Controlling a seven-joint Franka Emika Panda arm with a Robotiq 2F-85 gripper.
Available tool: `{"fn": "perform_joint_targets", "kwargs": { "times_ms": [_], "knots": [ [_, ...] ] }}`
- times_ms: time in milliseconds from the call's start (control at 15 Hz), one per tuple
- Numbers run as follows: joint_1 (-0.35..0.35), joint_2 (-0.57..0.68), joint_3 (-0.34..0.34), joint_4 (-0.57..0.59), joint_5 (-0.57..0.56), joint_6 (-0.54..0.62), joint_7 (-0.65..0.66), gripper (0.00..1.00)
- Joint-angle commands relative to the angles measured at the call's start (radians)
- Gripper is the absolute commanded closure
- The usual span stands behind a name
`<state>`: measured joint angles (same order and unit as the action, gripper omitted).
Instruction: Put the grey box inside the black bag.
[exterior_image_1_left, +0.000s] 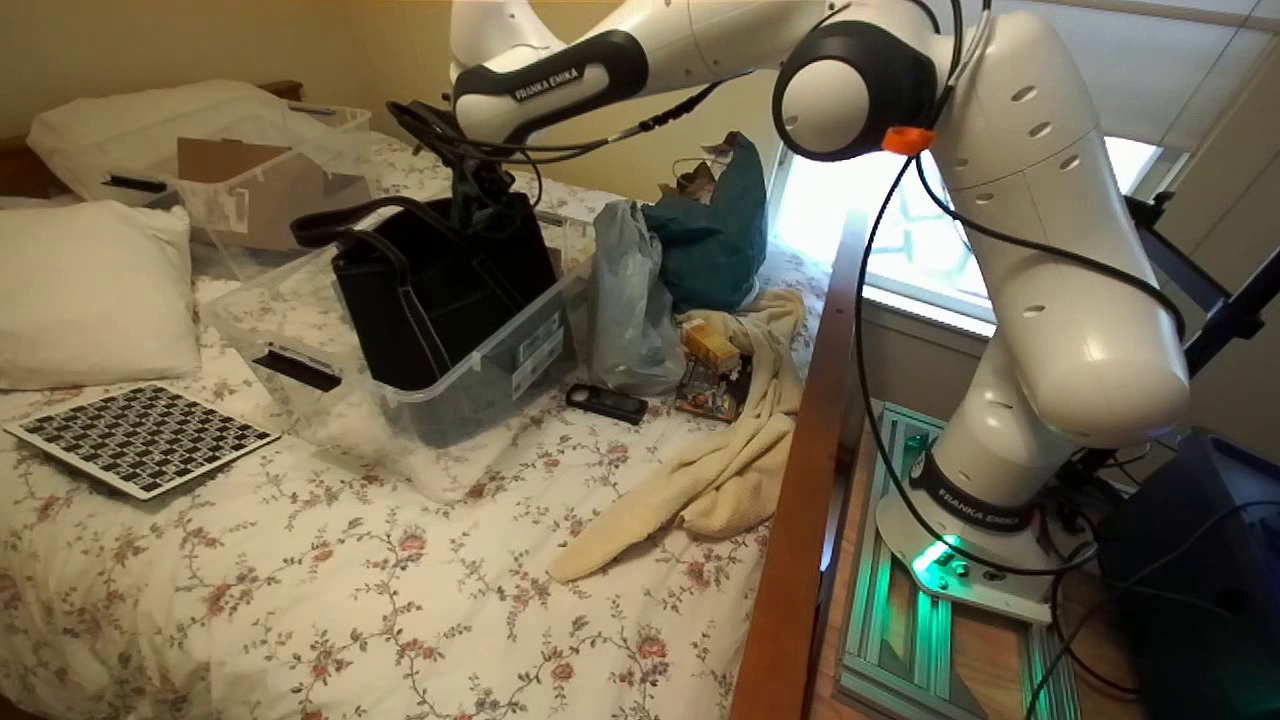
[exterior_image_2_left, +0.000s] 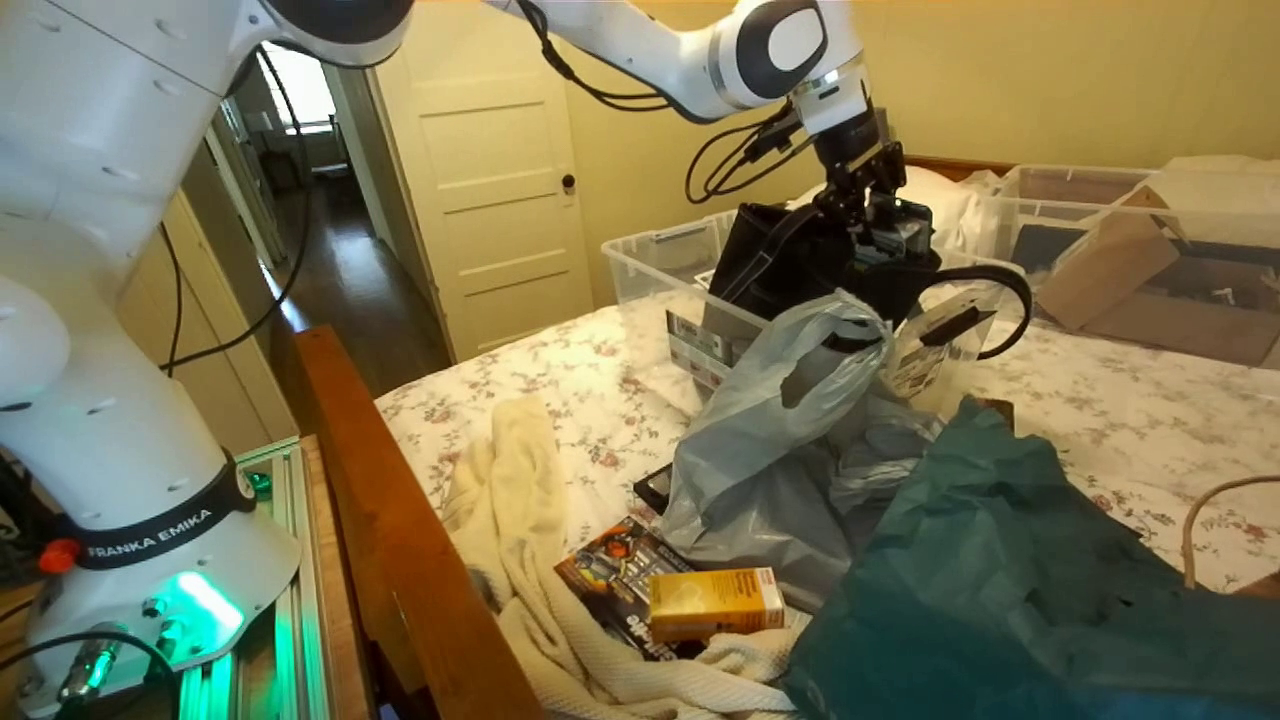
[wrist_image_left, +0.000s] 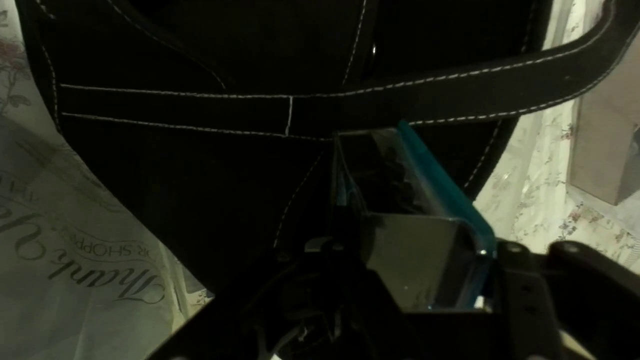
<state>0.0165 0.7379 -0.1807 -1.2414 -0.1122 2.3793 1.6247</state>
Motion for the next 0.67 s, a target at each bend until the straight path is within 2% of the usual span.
{"fn": "perform_joint_targets", "kwargs": {
  "times_ms": [0, 267, 600],
  "knots": [
    [-0.009, 0.084, -0.004, 0.137, 0.031, -0.113, -0.001, 0.87],
    [0.023, 0.106, -0.049, 0.219, -0.026, -0.327, 0.039, 0.87],
    [0.041, 0.114, -0.053, 0.297, -0.084, -0.614, 0.006, 0.87]
  ]
}}
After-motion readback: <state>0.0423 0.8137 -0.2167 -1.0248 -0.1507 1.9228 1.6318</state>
